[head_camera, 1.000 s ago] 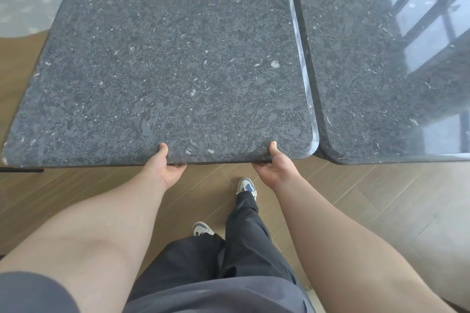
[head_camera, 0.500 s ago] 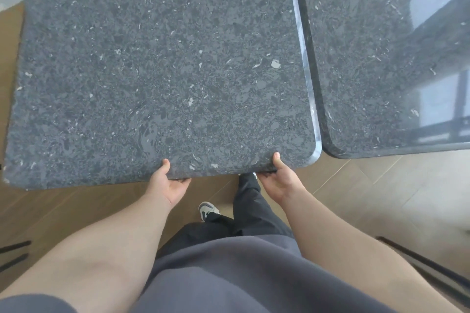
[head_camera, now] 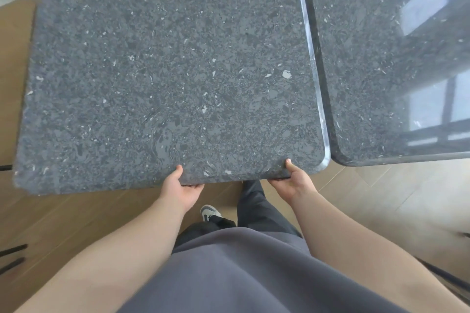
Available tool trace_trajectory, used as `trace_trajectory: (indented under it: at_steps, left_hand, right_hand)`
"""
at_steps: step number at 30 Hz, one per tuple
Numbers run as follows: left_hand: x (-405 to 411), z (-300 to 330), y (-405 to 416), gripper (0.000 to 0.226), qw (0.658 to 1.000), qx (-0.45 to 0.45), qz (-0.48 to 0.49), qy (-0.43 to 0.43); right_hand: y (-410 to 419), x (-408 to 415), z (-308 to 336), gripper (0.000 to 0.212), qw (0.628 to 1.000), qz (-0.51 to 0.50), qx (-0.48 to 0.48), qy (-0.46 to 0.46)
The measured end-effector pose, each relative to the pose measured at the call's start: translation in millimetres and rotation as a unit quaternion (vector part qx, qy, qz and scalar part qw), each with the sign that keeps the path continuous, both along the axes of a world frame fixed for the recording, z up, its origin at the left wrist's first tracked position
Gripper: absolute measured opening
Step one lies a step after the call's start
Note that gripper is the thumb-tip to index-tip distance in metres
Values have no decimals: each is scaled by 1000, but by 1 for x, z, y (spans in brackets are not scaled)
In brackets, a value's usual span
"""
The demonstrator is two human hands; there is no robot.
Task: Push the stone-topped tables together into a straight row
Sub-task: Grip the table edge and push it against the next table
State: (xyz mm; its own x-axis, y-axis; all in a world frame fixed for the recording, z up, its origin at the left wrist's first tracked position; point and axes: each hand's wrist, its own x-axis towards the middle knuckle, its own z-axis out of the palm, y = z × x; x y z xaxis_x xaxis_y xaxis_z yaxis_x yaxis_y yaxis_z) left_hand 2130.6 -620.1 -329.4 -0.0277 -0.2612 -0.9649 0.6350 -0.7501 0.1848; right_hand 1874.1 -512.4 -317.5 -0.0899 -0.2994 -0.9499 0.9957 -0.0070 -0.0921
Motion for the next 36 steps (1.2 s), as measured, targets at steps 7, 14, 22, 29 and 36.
trace_trajectory:
  at_steps: [7,14,22,29,36]
  left_hand:
    - [14,30,-9,43,996,37,-83,-5]
    - [70,76,-18,30,962,-17,-273,11]
    - [122,126,-57,20,948,-180,-258,-53]
    - [139,160,-93,23,899,-283,-279,-185]
    - [171,197,-132,25,863,-353,-253,-259]
  right_hand:
    - [7,13,25,38,996,14,59,68]
    - [20,32,64,47,980,66,101,158]
    - [-30,77,118,37,970,123,-19,207]
    - [-108,98,157,28,912,266,-75,304]
    - [-170,124,181,27,865,332,-164,337]
